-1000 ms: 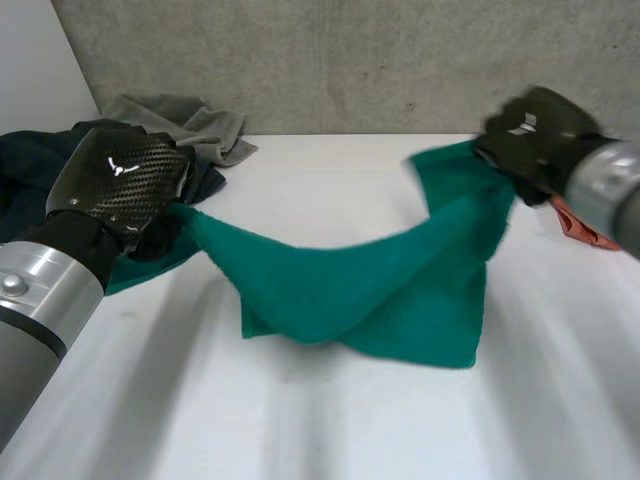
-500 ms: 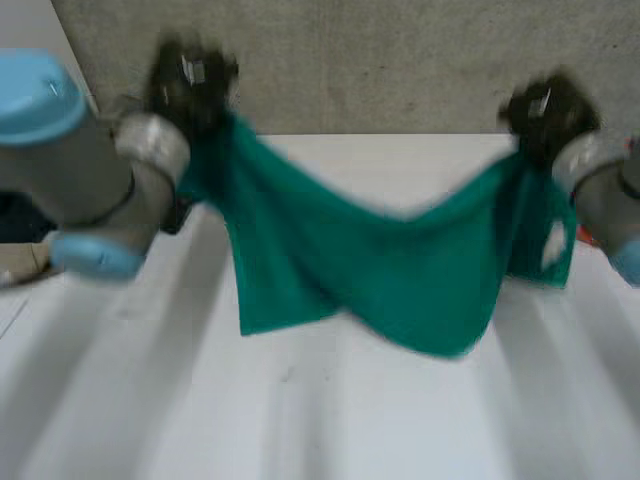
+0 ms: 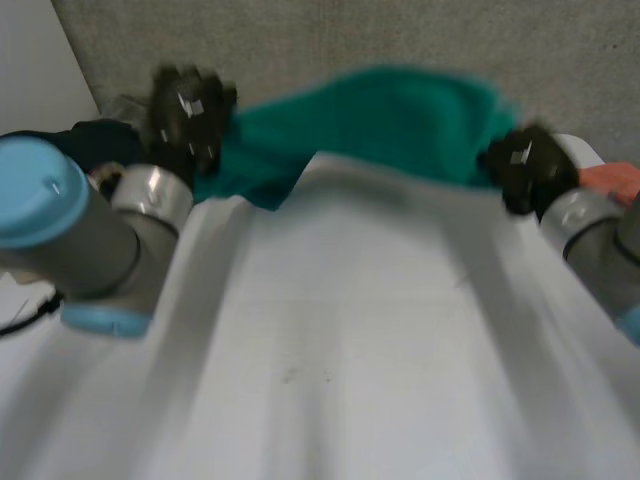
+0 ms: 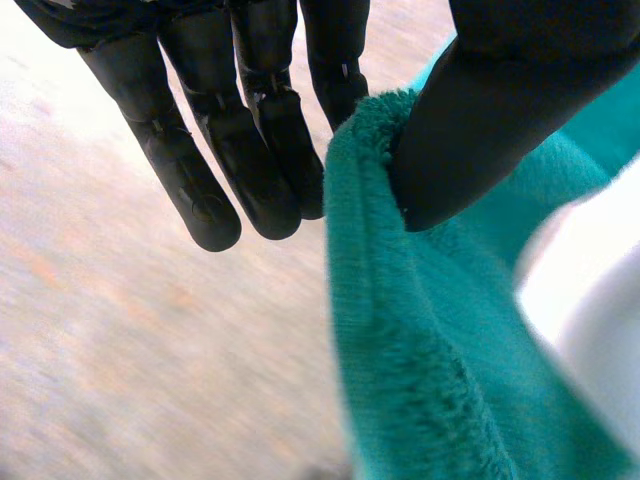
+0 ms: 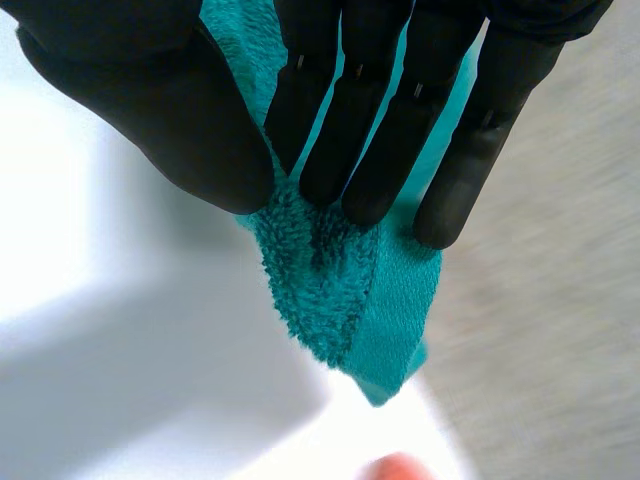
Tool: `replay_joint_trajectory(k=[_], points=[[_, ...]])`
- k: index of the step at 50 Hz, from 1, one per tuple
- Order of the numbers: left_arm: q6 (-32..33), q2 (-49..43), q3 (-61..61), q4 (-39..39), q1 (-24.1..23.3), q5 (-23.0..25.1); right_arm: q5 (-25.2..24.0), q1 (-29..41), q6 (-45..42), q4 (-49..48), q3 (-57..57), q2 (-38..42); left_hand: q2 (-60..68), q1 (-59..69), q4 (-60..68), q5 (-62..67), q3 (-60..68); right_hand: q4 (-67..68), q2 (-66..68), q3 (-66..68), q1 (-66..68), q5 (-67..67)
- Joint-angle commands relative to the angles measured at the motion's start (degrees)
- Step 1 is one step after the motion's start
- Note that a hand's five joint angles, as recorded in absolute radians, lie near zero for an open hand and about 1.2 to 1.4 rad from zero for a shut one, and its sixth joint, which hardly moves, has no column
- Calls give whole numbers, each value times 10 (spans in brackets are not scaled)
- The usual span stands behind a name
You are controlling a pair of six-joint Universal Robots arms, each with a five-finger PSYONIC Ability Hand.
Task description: Fold the laundry.
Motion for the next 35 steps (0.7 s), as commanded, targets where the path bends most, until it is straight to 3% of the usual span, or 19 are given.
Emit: replay_joint_trajectory(k=[1,7,11,13,25,35], points=[[3,-4,-113,-5,-48,-1,-3,-20,-54,103,61,31,112,141,110,142,114,112,124,115,160,139],[5,36,-168,-57,-73,-1,-1,-73,-125,136,88,13,112,141,110,142,114,112,124,115,160,139],[3,71,-192,-102,-82,-1,-3,-81,-163,190,92,-41,112,141,110,142,114,-512,-499,-508,-463,-485],[2,80,-198,-116,-83,-2,-6,-82,-165,205,85,-55,112,141,110,142,114,-579,-566,-576,-531,-552],[3,115,-215,-130,-83,-4,-11,-52,-91,228,-58,-64,112,141,110,142,114,-574,-562,-571,-526,-547],[3,167,-212,-138,-83,-4,-27,-36,9,278,-242,131,112,141,110,142,114,-429,-417,-426,-381,-403]])
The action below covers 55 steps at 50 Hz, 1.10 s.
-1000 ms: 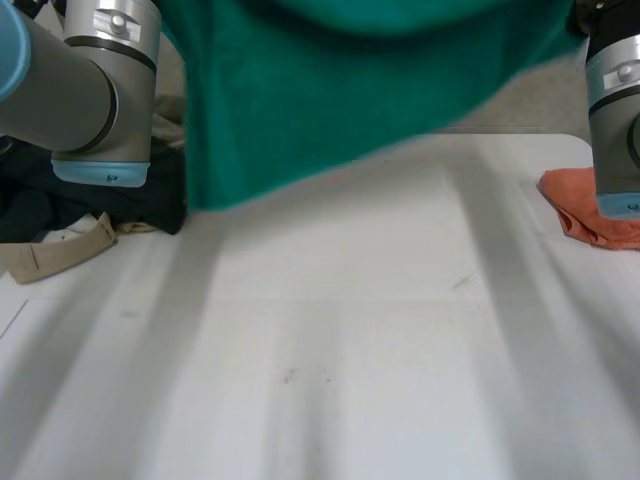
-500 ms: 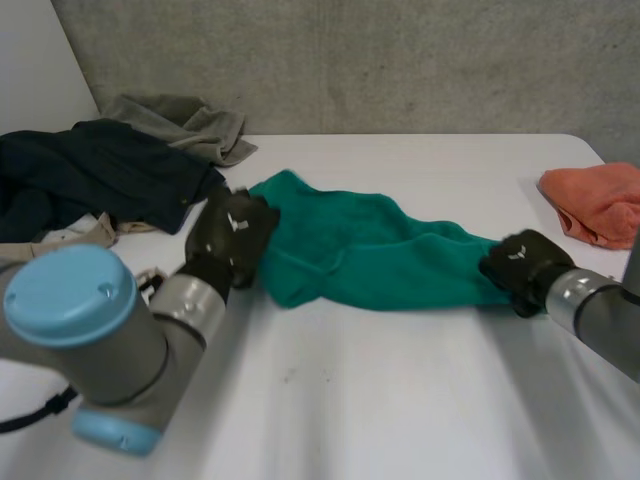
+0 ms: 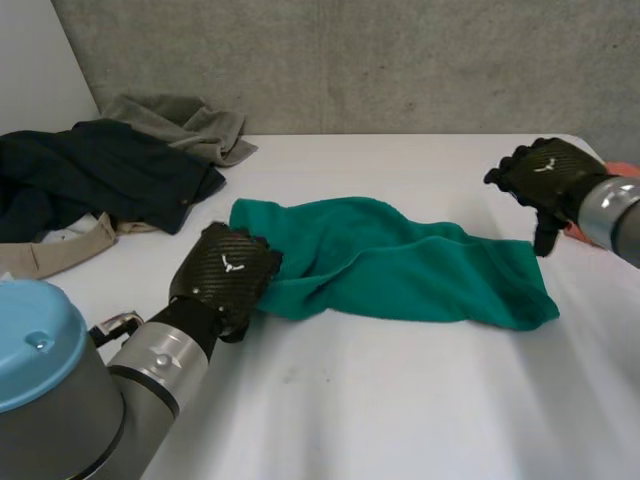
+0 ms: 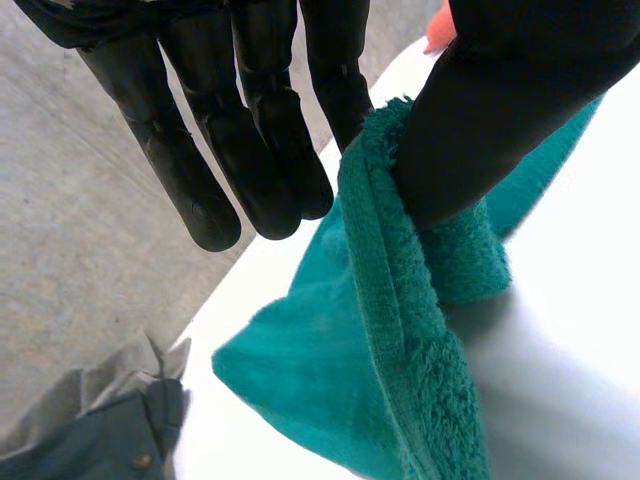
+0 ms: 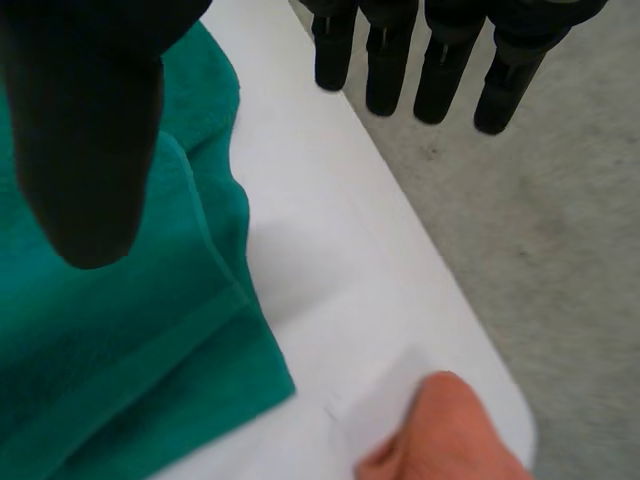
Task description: Fold the laundry.
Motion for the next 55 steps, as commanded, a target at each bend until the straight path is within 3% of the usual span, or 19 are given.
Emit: replay_joint_trajectory(k=[1,6,11,15,25,28,29,30,32,41,45,51,55], points=[[0,35,6,-2,1,0,-7,8,70,28,-119,135,112,141,110,142,114,103,100,102,105,99],[2,38,14,-2,3,0,-23,9,119,31,-151,189,112,141,110,142,114,159,156,157,161,154],[2,38,25,-1,4,0,-95,7,195,28,-161,229,112,141,110,142,114,159,156,157,161,154],[2,38,28,-1,4,1,-118,6,226,27,-173,254,112,141,110,142,114,159,156,157,161,154],[2,38,39,1,7,1,-105,6,225,24,-185,284,112,141,110,142,114,164,161,162,166,159],[2,38,42,1,9,1,-103,6,225,24,-185,284,112,141,110,142,114,279,276,278,281,275],[3,38,43,1,11,1,-103,6,224,23,-184,284,112,141,110,142,114,388,385,386,390,384],[3,38,43,1,11,1,-103,6,221,25,-184,278,112,141,110,142,114,632,629,631,634,628],[2,38,46,2,12,0,-103,6,214,26,-179,269,112,141,110,142,114,641,638,639,643,636],[-2,58,62,4,32,-1,-103,1,144,38,-77,64,112,141,110,142,114,641,638,639,643,636],[-6,88,64,4,40,2,-103,-21,61,100,-17,-66,112,141,110,142,114,641,638,639,643,636],[-5,110,56,-1,41,5,-108,-66,-61,183,62,-165,112,141,110,142,114,641,638,639,643,636],[-6,108,48,-2,42,5,-106,-66,-62,144,76,-169,112,141,110,142,114,289,286,287,291,284]])
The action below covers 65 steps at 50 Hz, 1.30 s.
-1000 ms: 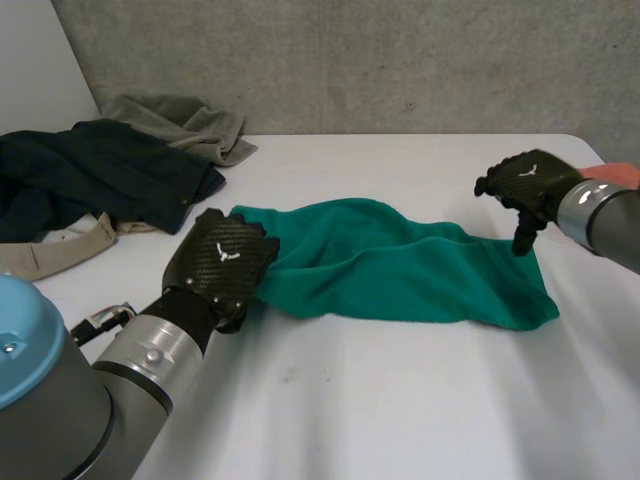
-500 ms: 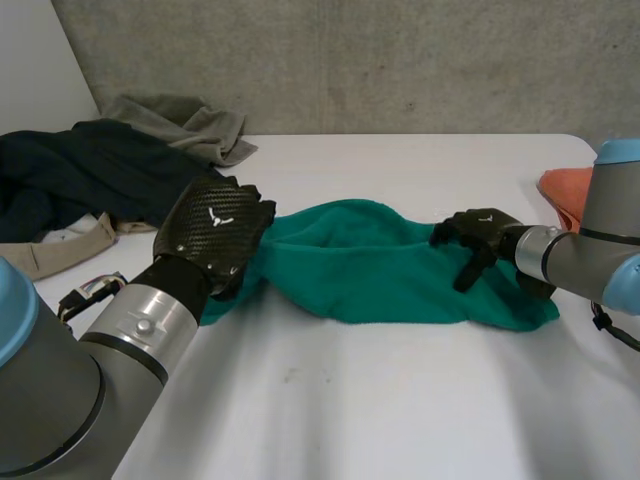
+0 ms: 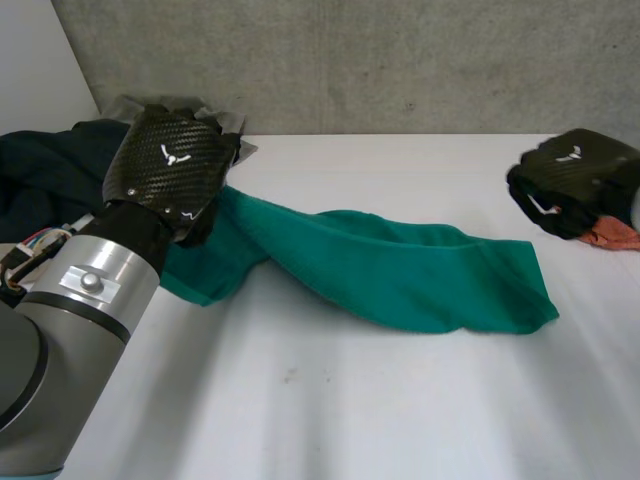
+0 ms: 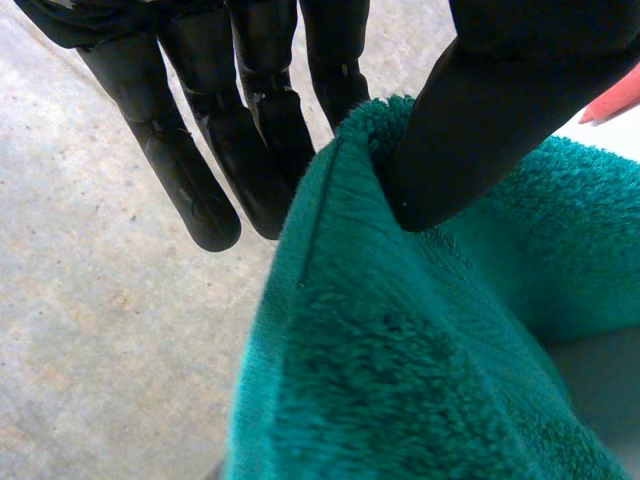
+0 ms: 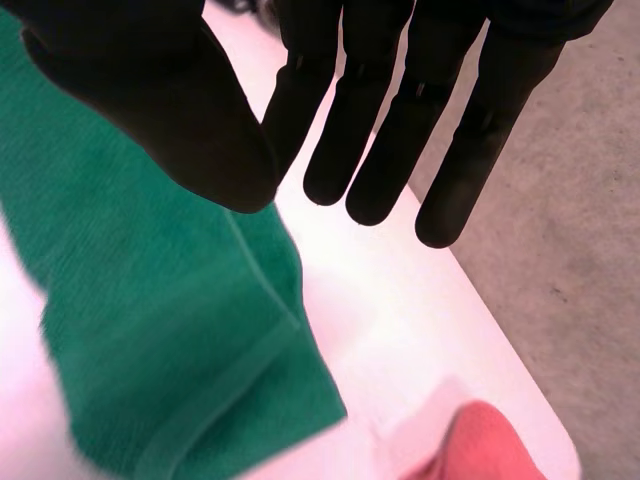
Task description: Fold the laundry.
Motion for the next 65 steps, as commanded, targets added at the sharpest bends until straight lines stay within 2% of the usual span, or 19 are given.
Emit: replay_joint_trajectory(k=[1,4,8,16,23,35,42,50,53,57,61,65], points=[[-1,5,-14,-1,-2,3,0,-17,-25,-34,47,-25,112,141,110,142,114,-340,-332,-337,-316,-331],[0,5,-9,1,-4,3,0,-16,36,-82,42,23,112,141,110,142,114,-516,-508,-512,-492,-507],[1,8,7,2,-6,3,-12,-10,126,-134,-8,127,112,141,110,142,114,-511,-503,-508,-487,-502],[3,9,25,-1,-20,3,-22,53,143,-133,-124,296,112,141,110,142,114,-478,-470,-474,-453,-469],[3,10,27,-2,-21,2,-22,62,144,-137,-169,363,112,141,110,142,114,-395,-388,-392,-371,-386],[3,8,28,-1,-21,3,-18,67,145,-142,-205,423,112,141,110,142,114,-272,-265,-269,-248,-263],[3,7,28,0,-20,3,-19,67,145,-143,-205,422,112,141,110,142,114,-143,-135,-139,-119,-134],[3,8,28,1,-20,3,-16,66,143,-141,-199,411,112,141,110,142,114,134,141,137,158,143],[2,8,27,1,-20,3,-14,66,143,-140,-196,393,112,141,110,142,114,134,142,138,158,143],[3,8,26,1,-20,3,-14,64,141,-137,-166,321,112,141,110,142,114,134,142,138,158,143],[2,8,24,0,-17,2,-15,59,130,-119,-116,213,112,141,110,142,114,134,142,138,158,143],[2,8,17,-3,-15,2,-10,19,59,-33,-71,101,112,141,110,142,114,134,142,138,158,143]])
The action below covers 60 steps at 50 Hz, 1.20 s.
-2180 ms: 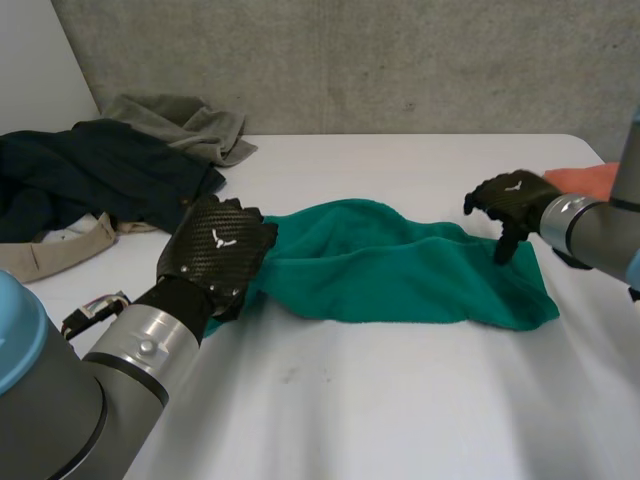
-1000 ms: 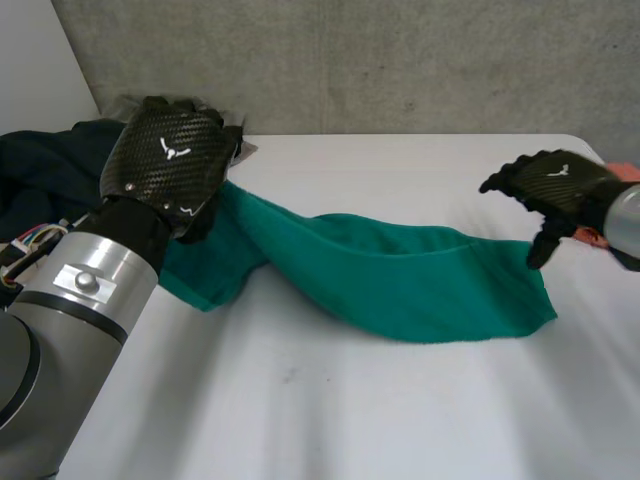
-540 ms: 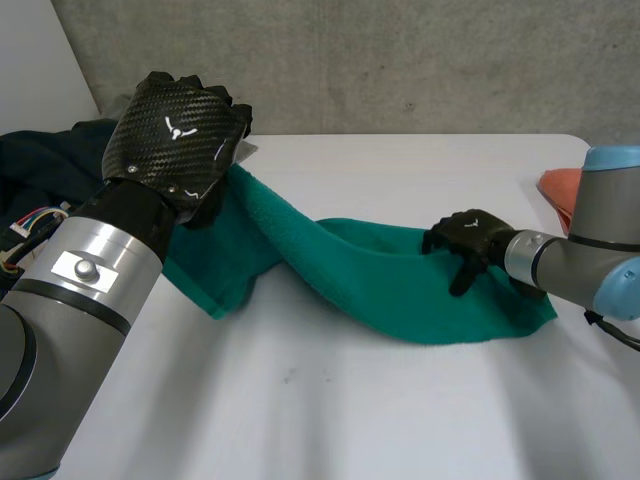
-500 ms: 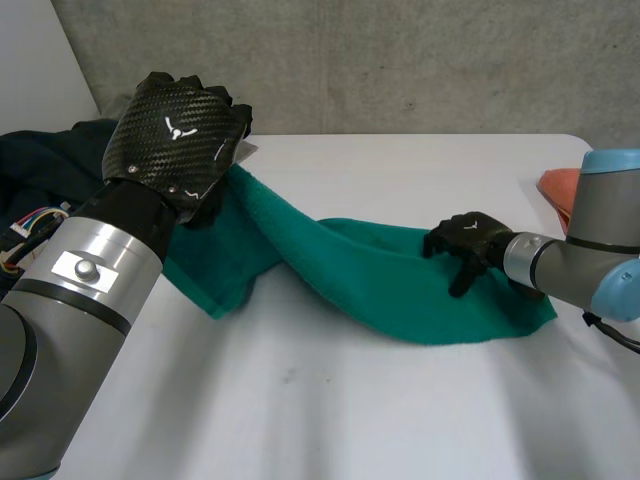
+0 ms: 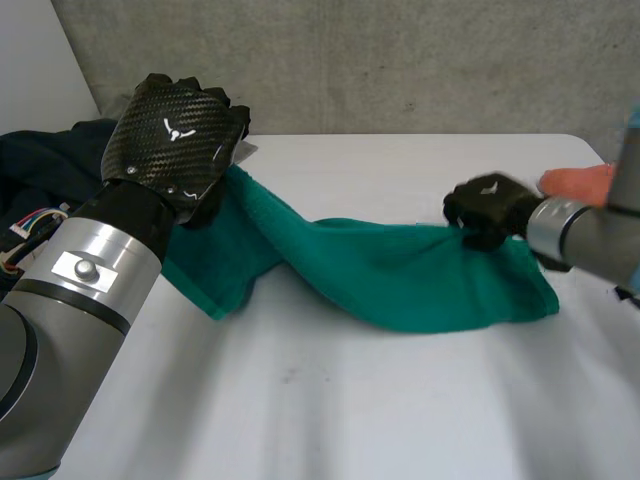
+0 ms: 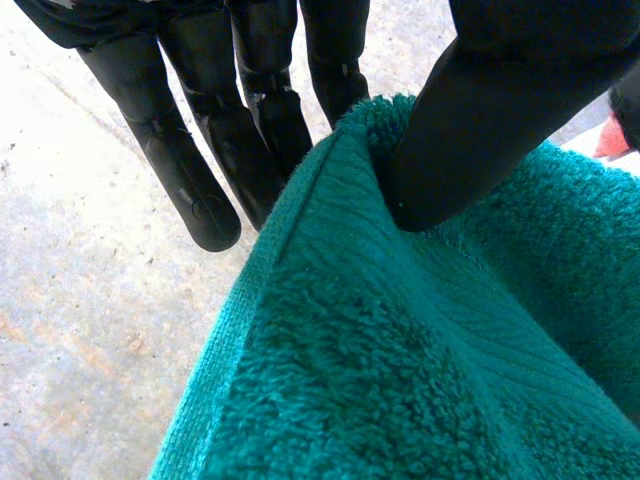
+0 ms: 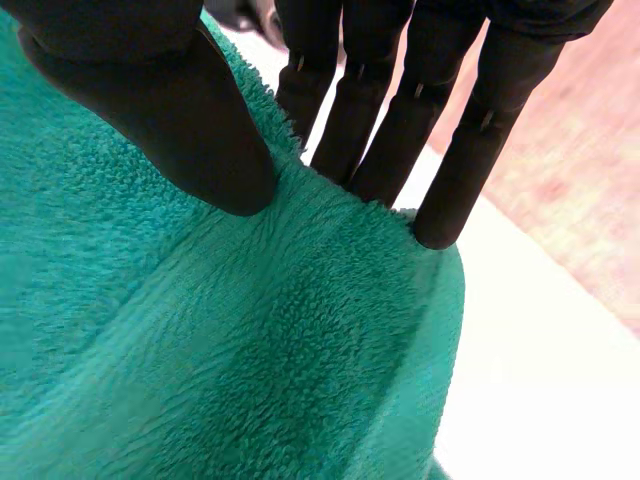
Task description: Fold the laundry.
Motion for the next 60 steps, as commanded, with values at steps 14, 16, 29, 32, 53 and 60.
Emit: replay_joint_trajectory(k=[14,16,29,32,53,60], points=[[5,-130,-44,-20,18,1,106,-70,-313,148,262,-232,112,141,110,142,114,113,138,118,174,141],[7,-181,-17,-19,39,2,135,-55,-307,100,230,-184,112,141,110,142,114,113,138,118,174,141],[166,-323,393,63,91,1,189,7,-133,-286,7,-102,112,141,110,142,114,113,138,118,174,141],[164,-317,433,158,100,1,199,6,-87,-420,14,-130,112,141,110,142,114,113,138,118,174,141],[92,-248,50,174,107,0,168,2,-67,-358,233,-139,112,141,110,142,114,113,138,118,174,141],[95,-271,-38,168,88,-2,148,0,-72,-304,326,-117,112,141,110,142,114,113,138,118,174,141]])
